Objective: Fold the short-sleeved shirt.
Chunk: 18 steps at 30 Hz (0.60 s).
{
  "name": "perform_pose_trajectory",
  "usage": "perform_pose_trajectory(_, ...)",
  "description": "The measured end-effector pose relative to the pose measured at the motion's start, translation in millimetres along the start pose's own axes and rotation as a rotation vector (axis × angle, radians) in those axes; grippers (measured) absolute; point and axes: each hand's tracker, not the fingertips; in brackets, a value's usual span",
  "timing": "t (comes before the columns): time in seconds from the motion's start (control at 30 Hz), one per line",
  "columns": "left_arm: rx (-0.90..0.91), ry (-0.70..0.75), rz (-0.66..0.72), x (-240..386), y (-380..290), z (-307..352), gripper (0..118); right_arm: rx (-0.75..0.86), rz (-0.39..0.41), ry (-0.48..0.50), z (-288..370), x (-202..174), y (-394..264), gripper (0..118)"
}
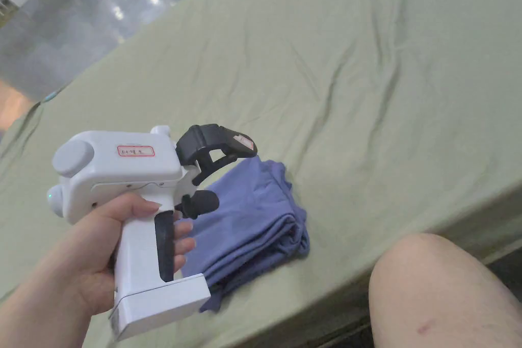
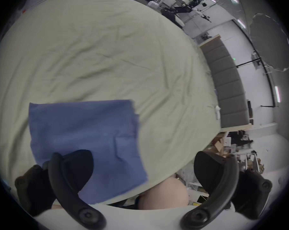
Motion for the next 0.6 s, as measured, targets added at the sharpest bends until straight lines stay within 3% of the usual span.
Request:
perform_pose_trajectory(0.1, -0.004, 0.054, -0.163, 9.9, -8.0, 26.6, 115, -0.006, 0.019, -0.008, -1.5, -5.9, -0.7, 3)
perform_pose_trajectory(0.13, 0.025, 0.119, -0.231, 9.0, -12.0, 35.8, 97, -0.007, 0.022, -0.006, -3.4, -8.3, -0.4, 3)
perform_pose_trajectory(0.17, 0.045, 0.189, -0.295, 5.8, -17.5, 41.5, 72, -0.008, 0.025, 0.0, -5.8, -11.2, 0.2, 3)
perform_pose_trajectory(0.23, 0.059, 0.412, -0.356, -4.3, -25.5, 35.4, 0, -0.017, 0.039, 0.026, -11.2, -19.0, 1.5, 3)
perform_pose_trajectory(0.3, 0.025, 0.547, -0.363, -18.1, -34.1, 8.3, 0, -0.026, 0.068, 0.048, -16.3, -27.7, 2.9, 3)
perform_pose_trajectory(0.33, -0.008, 0.541, -0.377, -21.7, -36.0, -8.3, 0, -0.032, 0.083, 0.055, -18.3, -32.0, 3.9, 3)
perform_pose_trajectory(0.4, -0.052, 0.384, -0.308, -24.5, -46.4, -39.4, 0, -0.04, 0.11, 0.058, -20.3, -41.4, 6.0, 3)
perform_pose_trajectory(0.5, -0.01, 0.387, -0.359, -9.0, -54.4, -76.0, 0, -0.053, 0.15, 0.049, -16.6, -57.1, 13.8, 3)
perform_pose_trajectory(0.6, 0.026, 0.153, -0.337, -4.4, -59.7, -68.0, 0, -0.051, 0.198, 0.065, -13.4, -77.1, 25.0, 3)
